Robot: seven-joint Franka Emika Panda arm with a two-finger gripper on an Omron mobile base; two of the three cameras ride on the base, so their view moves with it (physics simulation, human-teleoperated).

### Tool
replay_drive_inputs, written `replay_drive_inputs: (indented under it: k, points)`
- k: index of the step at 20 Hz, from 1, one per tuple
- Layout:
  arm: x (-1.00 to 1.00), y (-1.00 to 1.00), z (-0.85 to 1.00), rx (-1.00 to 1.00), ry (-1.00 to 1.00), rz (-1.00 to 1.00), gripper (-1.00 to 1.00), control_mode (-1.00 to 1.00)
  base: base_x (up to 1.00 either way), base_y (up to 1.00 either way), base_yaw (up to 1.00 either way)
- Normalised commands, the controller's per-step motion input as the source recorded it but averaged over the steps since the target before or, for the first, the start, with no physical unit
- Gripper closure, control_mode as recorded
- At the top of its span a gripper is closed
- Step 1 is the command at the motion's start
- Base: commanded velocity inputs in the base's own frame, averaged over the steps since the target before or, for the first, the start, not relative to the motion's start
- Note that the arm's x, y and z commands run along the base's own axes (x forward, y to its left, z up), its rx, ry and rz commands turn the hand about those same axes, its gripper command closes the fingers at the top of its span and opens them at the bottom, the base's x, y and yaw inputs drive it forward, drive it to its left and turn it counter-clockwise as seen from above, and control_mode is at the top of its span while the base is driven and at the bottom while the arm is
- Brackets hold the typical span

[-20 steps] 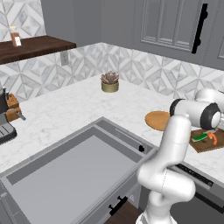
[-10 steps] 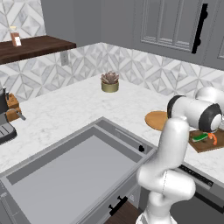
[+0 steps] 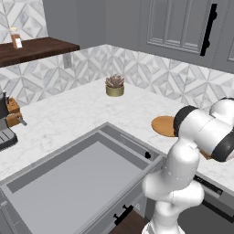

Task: Pick up the knife from the drawer and place it on the cutting board. Then place the meat from the plate to the cutting board.

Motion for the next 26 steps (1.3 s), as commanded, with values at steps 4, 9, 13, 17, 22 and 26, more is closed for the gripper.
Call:
replay_drive_inputs:
  k: [4,9,13,17,22,26]
  points:
    - [-0.11,0.81,0.36,-0.08,0.0,-0.24,-1.0,-1.0,0.0,0.0,0.0]
    - [-0.23,0.79,0.6,-0.09,0.0,-0.23,-1.0,-1.0,0.0,0.0,0.0]
    - [-0.36,0.68,0.83,-0.1,0.0,-0.22,-1.0,-1.0,0.0,0.0,0.0]
    - [-0.5,0.57,0.94,-0.11,0.0,-0.18,-1.0,-1.0,0.0,0.0,0.0]
    - [-0.45,0.62,0.96,-0.13,0.0,-0.14,-1.0,-1.0,0.0,0.0,0.0]
    - [-0.3,0.78,0.73,-0.15,0.0,-0.12,-1.0,-1.0,0.0,0.0,0.0]
